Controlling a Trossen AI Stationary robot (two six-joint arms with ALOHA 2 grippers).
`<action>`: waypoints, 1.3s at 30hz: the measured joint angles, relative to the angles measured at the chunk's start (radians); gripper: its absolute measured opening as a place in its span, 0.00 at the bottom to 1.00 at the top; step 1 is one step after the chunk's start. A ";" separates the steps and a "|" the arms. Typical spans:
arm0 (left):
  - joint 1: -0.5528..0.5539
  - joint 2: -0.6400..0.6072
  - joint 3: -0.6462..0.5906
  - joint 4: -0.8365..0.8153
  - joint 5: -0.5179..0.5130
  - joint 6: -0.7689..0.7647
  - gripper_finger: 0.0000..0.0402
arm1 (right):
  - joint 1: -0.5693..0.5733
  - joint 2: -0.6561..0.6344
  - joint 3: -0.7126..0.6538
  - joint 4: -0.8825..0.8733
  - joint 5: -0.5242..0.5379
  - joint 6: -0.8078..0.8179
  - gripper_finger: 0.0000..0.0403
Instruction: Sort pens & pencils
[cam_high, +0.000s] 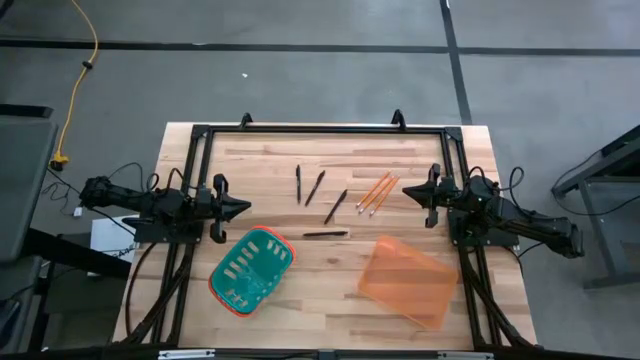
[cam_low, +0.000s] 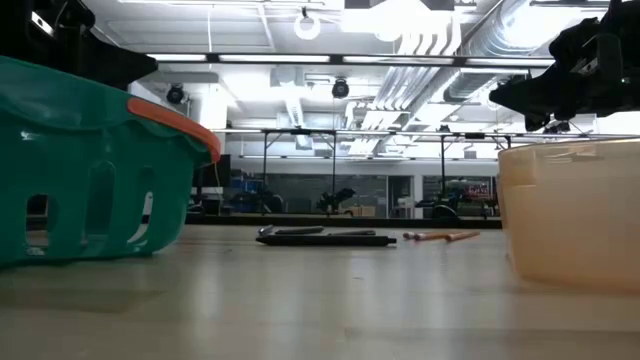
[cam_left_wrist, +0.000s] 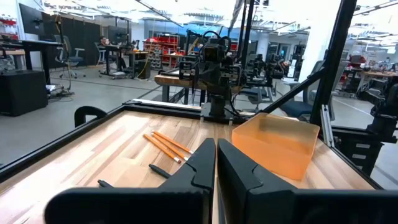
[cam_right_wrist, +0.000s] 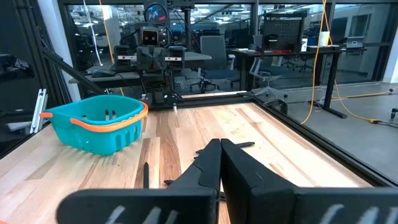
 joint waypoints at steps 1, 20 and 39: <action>0.000 0.000 0.000 0.000 0.000 0.000 0.01 | 0.000 0.000 0.000 0.000 0.000 0.000 0.00; 0.000 0.000 0.000 0.002 -0.010 0.129 0.01 | 0.000 0.000 0.000 0.000 0.000 0.000 0.00; -0.001 0.000 0.000 0.267 0.069 -0.183 0.01 | 0.000 0.000 0.000 0.000 0.000 0.000 0.00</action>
